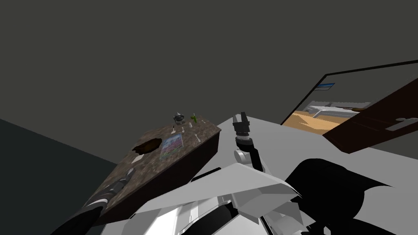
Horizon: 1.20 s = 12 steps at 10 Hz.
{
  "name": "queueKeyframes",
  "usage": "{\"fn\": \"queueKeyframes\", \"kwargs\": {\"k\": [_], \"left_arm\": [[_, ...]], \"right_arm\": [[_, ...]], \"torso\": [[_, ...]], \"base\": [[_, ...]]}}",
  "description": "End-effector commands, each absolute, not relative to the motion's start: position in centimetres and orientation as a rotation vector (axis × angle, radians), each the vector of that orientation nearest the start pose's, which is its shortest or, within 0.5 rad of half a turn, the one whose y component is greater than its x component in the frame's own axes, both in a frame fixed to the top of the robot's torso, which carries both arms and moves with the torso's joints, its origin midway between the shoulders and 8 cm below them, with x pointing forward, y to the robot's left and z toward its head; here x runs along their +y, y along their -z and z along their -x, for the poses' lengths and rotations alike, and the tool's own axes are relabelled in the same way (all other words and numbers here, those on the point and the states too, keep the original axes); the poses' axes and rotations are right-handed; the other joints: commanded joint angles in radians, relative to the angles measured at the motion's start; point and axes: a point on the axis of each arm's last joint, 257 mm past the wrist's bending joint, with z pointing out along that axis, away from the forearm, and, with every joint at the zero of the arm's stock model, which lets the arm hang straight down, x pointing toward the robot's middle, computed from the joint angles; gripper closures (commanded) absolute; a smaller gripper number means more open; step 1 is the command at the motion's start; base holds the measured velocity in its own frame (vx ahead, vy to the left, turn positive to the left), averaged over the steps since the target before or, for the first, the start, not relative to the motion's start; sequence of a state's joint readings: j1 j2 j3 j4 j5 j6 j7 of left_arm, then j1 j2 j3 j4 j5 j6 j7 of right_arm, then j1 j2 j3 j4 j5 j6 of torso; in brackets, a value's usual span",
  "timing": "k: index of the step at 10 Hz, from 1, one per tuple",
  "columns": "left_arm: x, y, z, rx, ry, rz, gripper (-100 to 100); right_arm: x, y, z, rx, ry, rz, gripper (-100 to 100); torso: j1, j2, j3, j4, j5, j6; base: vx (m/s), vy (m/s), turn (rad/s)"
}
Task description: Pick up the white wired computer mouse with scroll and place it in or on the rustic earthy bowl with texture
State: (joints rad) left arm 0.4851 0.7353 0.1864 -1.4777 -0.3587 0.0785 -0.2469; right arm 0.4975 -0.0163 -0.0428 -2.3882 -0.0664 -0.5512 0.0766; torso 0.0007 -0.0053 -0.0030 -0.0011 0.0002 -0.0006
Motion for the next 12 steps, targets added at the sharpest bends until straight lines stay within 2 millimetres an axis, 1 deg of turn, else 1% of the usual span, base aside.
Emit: {"fn": "queueKeyframes", "kwargs": {"k": [1,2,3,4,6,7,8,9,10,11,12], "left_arm": [[62.8,33.6,-31.1,1.951,-0.297,0.552,-100],[62.5,33.2,-31.5,1.935,-0.279,0.548,-100],[62.5,33.3,-31.4,1.938,-0.283,0.549,0],[63.5,33.6,-30.9,1.943,-0.286,0.558,-100],[65.2,33.8,-30.2,1.942,-0.287,0.570,-100],[65.5,34.1,-29.8,1.947,-0.295,0.577,-100],[66.4,34.2,-29.3,1.946,-0.298,0.586,-100],[66.5,34.3,-29.2,1.947,-0.300,0.588,-100],[67.3,34.2,-28.9,1.941,-0.302,0.593,-100],[67.5,34.4,-28.6,1.945,-0.306,0.598,-100],[68.4,34.3,-28.2,1.939,-0.310,0.606,-100]], "right_arm": [[-29.0,-8.2,-30.6,0.489,-1.266,-0.522,0],[-29.0,-8.2,-30.6,0.489,-1.266,-0.522,0],[-29.0,-8.2,-30.6,0.489,-1.266,-0.522,0],[-29.0,-8.2,-30.6,0.489,-1.266,-0.522,0],[-29.0,-8.2,-30.7,0.489,-1.267,-0.522,0],[-29.0,-8.2,-30.7,0.489,-1.267,-0.522,0],[-29.0,-8.2,-30.6,0.489,-1.267,-0.522,0],[-29.0,-8.2,-30.7,0.489,-1.267,-0.522,0],[-29.0,-8.2,-30.6,0.489,-1.267,-0.522,0],[-29.0,-8.2,-30.7,0.489,-1.267,-0.522,0],[-29.0,-8.2,-30.6,0.489,-1.267,-0.522,0]], "torso": [[0.000,0.000,0.000,0.000,0.000,0.000],[0.000,0.000,0.000,0.000,0.000,0.000],[-0.001,0.002,0.001,0.000,0.000,0.000],[-0.001,0.003,0.002,0.001,0.000,0.000],[-0.003,0.004,0.002,0.001,-0.001,0.000],[-0.005,0.004,0.002,0.001,-0.001,0.000],[-0.004,0.004,0.002,0.001,-0.001,0.000],[-0.004,0.004,0.003,0.001,-0.001,0.000],[-0.003,0.004,0.003,0.001,-0.001,0.000],[-0.003,0.004,0.002,0.001,-0.001,0.000],[-0.003,0.004,0.002,0.001,-0.001,0.000]], "base": [[0.060,0.012,-0.108],[0.026,0.007,-0.022],[0.005,0.002,0.004],[0.006,-0.020,-0.074],[0.011,-0.050,-0.117],[0.002,-0.048,-0.025],[-0.003,-0.042,-0.073],[0.000,-0.023,-0.038],[0.006,-0.027,-0.068],[0.007,-0.022,-0.037],[0.009,-0.030,-0.074]]}}
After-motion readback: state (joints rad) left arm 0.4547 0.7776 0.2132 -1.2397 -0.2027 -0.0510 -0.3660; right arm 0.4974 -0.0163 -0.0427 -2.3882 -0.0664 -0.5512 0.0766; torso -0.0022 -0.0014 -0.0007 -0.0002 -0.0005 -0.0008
